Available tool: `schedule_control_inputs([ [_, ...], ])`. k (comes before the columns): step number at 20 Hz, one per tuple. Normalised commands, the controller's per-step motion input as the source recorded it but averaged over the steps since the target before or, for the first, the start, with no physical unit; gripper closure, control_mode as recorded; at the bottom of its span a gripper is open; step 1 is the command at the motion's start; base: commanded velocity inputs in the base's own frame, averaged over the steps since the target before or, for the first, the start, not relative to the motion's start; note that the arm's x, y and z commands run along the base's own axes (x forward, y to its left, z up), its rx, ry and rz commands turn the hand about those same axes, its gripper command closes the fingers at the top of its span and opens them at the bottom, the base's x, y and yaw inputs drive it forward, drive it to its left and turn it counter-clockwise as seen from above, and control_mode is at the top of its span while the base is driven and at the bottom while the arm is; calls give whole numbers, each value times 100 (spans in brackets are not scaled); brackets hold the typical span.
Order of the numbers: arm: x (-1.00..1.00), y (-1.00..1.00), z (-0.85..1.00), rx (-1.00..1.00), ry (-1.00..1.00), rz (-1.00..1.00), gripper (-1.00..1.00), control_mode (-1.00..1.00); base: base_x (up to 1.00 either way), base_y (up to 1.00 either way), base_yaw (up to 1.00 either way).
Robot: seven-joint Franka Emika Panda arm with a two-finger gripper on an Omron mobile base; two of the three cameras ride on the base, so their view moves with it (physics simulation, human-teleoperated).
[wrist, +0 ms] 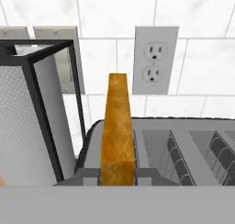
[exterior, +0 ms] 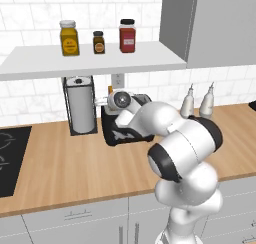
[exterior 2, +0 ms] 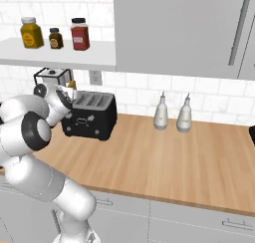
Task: Start the toaster. Once the lever pops up, take the bread to the plate on the dining counter.
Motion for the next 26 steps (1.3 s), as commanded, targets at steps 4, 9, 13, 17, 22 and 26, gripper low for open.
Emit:
schedule_control_inputs([
  [4, -25, 0, 51, 0, 0, 0, 100, -100, 0, 0, 0],
  [9, -43, -18, 50, 0, 0, 0, 100, -100, 0, 0, 0],
  [13, -35, -39, 56, 0, 1, 0, 100, -100, 0, 0, 0],
  [17, -39, -51, 32, 0, 4, 0, 100, -100, 0, 0, 0],
  [22, -63, -67, 0, 0, 6, 0, 100, -100, 0, 0, 0],
  [26, -59, -57, 1, 0, 11, 0, 100, -100, 0, 0, 0],
])
